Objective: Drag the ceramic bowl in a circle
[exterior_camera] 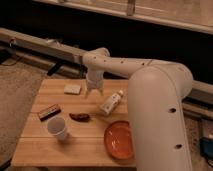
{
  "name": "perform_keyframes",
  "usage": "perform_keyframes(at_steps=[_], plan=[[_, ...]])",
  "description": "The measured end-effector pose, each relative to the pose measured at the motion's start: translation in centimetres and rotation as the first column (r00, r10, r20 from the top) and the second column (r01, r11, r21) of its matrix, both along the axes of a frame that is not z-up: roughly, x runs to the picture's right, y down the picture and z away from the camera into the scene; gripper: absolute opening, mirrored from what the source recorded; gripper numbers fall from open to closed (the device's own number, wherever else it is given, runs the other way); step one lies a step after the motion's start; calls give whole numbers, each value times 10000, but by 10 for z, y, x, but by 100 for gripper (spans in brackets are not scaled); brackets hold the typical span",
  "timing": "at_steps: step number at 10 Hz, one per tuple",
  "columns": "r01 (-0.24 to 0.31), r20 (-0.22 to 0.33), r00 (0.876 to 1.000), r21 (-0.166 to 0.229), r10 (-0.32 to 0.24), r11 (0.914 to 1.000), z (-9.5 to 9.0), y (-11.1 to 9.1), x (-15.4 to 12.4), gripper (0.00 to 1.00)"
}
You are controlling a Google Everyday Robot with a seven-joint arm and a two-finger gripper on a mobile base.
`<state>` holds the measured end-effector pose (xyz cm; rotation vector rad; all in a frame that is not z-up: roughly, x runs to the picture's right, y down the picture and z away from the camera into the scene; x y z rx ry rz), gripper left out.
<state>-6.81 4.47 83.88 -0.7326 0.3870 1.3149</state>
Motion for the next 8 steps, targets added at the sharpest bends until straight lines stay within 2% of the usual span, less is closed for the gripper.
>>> perform_keyframes(at_steps=[2, 4, 8], plan=[[37, -149, 9999, 32, -36, 10000, -1, -4, 8, 65], [24, -401, 9992, 42, -23, 10000, -10, -3, 32, 65], [-509, -1016, 9936, -77, 498, 9987, -32, 18, 91, 65]])
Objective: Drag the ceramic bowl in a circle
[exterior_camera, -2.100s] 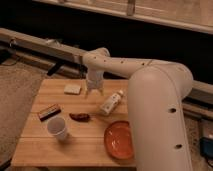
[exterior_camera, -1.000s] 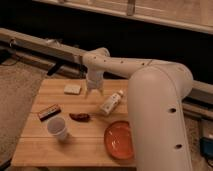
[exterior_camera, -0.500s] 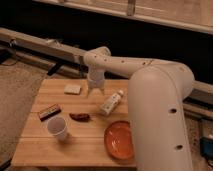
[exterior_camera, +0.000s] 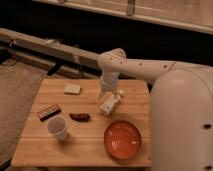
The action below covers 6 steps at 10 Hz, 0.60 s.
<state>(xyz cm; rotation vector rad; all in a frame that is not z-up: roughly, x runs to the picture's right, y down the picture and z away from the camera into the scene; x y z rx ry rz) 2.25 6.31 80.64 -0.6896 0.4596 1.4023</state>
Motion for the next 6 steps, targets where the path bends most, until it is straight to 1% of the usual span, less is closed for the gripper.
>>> perform_keyframes(at_steps=[3, 5, 6], plan=[[-658, -363, 9972, -254, 649, 9975, -14, 33, 22, 65], [-1173, -559, 9918, -406, 1150, 9923, -19, 54, 30, 65], [-1296, -690, 9896, -507, 1260, 9903, -22, 64, 37, 65]])
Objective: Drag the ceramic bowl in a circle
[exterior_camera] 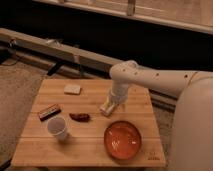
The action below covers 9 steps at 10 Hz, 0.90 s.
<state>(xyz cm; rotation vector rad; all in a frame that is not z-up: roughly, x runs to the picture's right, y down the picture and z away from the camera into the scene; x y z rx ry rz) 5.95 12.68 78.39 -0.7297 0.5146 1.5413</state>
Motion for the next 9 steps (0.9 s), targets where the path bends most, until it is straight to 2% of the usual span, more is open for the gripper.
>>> perform_keyframes(at_steps=[1, 4, 7, 9], plan=[[-241, -197, 9995, -123, 238, 9996, -5, 16, 14, 65], [-647, -647, 9959, -258, 629, 9976, -17, 40, 44, 65], [-1281, -1180, 9854, -376, 1229, 9910, -25, 65, 80, 65], [-1560, -1281, 9805, -456, 1491, 9867, -22, 77, 82, 65]])
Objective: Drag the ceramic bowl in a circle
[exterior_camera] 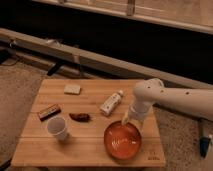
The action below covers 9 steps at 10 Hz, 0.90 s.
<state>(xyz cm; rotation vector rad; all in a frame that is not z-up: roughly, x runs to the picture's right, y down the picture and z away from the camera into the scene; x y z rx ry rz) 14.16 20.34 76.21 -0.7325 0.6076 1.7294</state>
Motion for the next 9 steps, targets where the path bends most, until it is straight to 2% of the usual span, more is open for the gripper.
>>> perform_keyframes(at_steps=[9], plan=[[-961, -411, 9947, -431, 943, 9944, 2, 45, 21, 65]])
